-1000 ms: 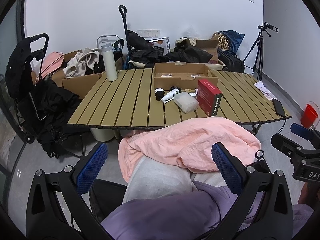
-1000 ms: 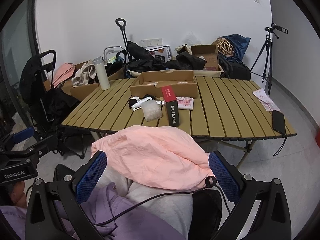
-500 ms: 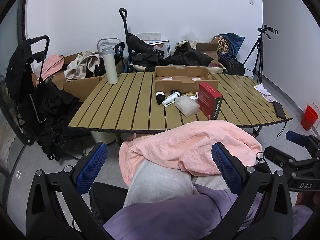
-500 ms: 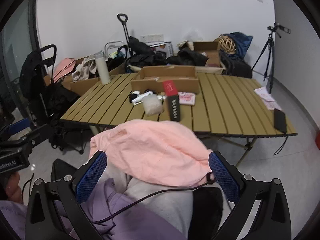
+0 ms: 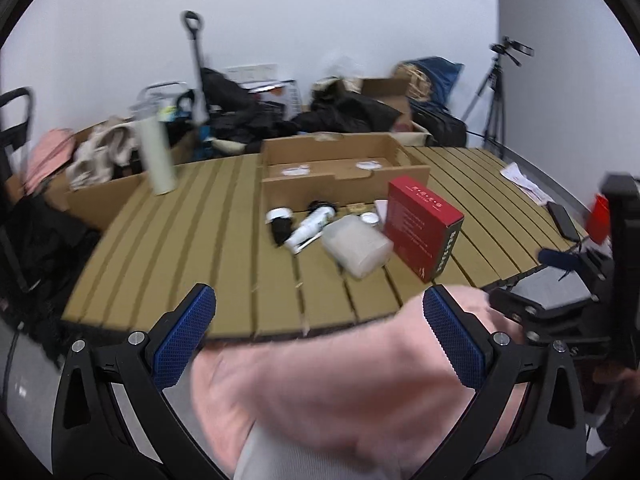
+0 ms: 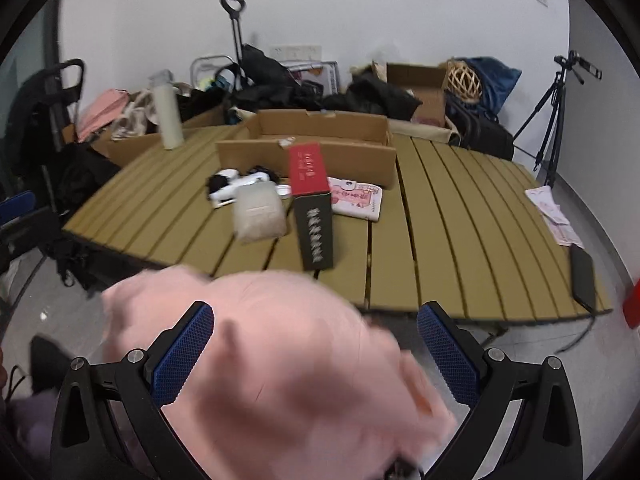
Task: Organize objects
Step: 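Reach the right gripper to the red box and grasp it, then carry the red box with the right gripper into the cardboard tray and release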
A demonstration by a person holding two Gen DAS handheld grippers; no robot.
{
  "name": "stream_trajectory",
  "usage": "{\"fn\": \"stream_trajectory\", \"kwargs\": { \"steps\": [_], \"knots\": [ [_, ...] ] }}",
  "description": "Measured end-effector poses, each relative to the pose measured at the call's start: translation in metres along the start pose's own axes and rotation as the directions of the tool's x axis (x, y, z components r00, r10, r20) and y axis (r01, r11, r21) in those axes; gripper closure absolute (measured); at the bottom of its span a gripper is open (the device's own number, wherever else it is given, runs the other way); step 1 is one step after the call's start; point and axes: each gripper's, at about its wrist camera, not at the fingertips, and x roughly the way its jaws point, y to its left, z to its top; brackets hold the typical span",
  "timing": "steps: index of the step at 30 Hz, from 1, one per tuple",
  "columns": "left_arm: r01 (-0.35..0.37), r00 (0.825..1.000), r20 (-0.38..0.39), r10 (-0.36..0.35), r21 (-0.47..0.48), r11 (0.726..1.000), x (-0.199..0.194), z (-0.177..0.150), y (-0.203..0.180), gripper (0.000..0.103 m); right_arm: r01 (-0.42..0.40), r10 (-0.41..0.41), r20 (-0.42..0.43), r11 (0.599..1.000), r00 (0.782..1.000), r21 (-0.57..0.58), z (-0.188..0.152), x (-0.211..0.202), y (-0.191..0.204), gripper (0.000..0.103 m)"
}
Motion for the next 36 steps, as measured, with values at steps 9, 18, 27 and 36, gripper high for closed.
{"fn": "stream_trajectory", "kwargs": {
  "steps": [9,18,27,36],
  "knots": [
    [0.089,0.986,-0.137,-0.095,-0.048,0.995,0.107,0.025,-0.008,0.001,-0.033,0.034,-0.013,0.997,0.999,0.070,0.054,0.084,-0.010,0.063],
    [0.309,0.903,-0.268,-0.337,-0.143,0.940,0.166,0.034,-0.065,0.005,-0.232,0.275,0.007,0.798,0.961,0.555,0.013,0.080,-0.118,0.060],
    [0.382,0.825,-0.385,-0.414,-0.160,0.910,0.203,0.033,-0.106,0.008,-0.028,0.098,-0.135,0.893,0.986,0.449,0.015,0.088,-0.142,0.043],
    [0.414,0.771,-0.398,-0.498,-0.282,0.866,0.225,0.023,-0.114,0.051,-0.118,0.195,-0.128,0.883,0.972,0.454,0.017,0.114,-0.161,0.043]
  ]
}}
